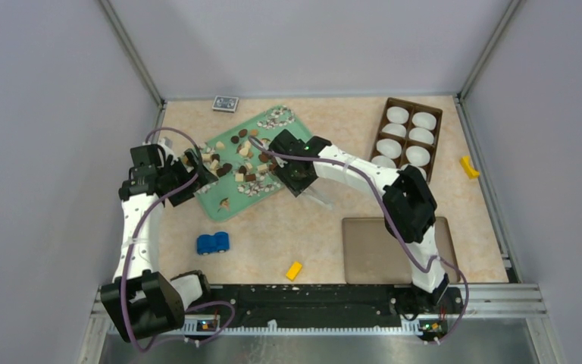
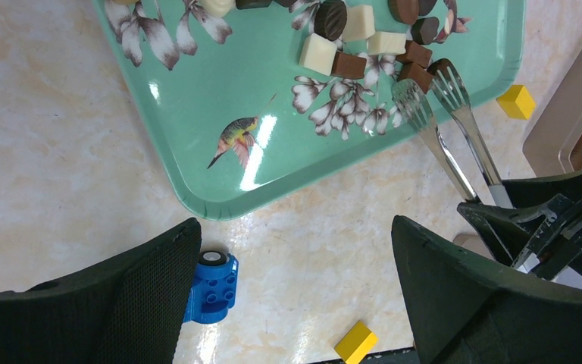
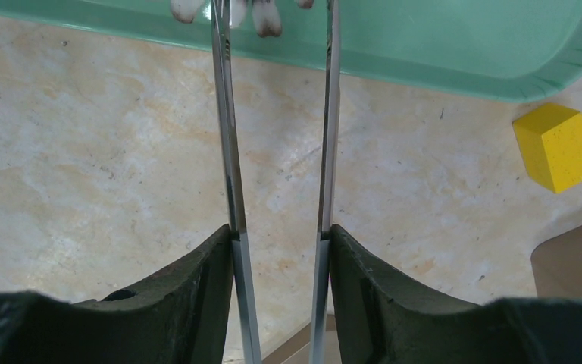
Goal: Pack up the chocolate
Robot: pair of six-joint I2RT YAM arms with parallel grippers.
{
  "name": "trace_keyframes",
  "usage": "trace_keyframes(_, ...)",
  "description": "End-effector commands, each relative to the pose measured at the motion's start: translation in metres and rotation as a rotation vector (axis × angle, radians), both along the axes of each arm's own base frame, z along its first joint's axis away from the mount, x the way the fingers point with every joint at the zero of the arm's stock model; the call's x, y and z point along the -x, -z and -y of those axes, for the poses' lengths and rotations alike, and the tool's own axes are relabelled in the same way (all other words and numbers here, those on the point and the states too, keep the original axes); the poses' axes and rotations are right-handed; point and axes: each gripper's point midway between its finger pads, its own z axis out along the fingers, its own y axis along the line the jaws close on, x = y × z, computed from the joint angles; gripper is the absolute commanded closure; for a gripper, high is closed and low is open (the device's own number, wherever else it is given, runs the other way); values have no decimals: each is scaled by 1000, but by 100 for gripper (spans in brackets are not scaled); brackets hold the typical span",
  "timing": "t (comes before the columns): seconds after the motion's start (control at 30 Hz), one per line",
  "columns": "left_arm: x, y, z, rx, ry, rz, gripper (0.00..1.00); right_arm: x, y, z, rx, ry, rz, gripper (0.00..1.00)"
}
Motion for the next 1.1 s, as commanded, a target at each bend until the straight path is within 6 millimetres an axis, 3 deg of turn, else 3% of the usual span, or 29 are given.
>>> trace_keyframes(0.0, -4, -20, 1, -17, 18, 64, 1, -15, -20, -14, -55, -17, 40, 55)
trace_keyframes(0.2, -3, -20, 2, -9, 20, 61, 1, -12, -28, -9, -49, -10, 47, 69)
trace_keyframes(0.33, -3, -22, 2, -8, 20, 64, 1, -11, -39, -4, -54, 9, 63, 87)
trace_keyframes(0.43, -3, -23, 2, -15, 20, 66, 1, -8, -47, -1, -70, 25, 65, 94)
trace_keyframes(0.83, 1, -29, 4, -11, 27, 73, 1, 10, -87, 18, -202, 66, 58, 95)
trace_keyframes(1.07, 3, -23, 2, -21, 17, 62, 1, 0, -99, 61, -212, 153, 66, 95)
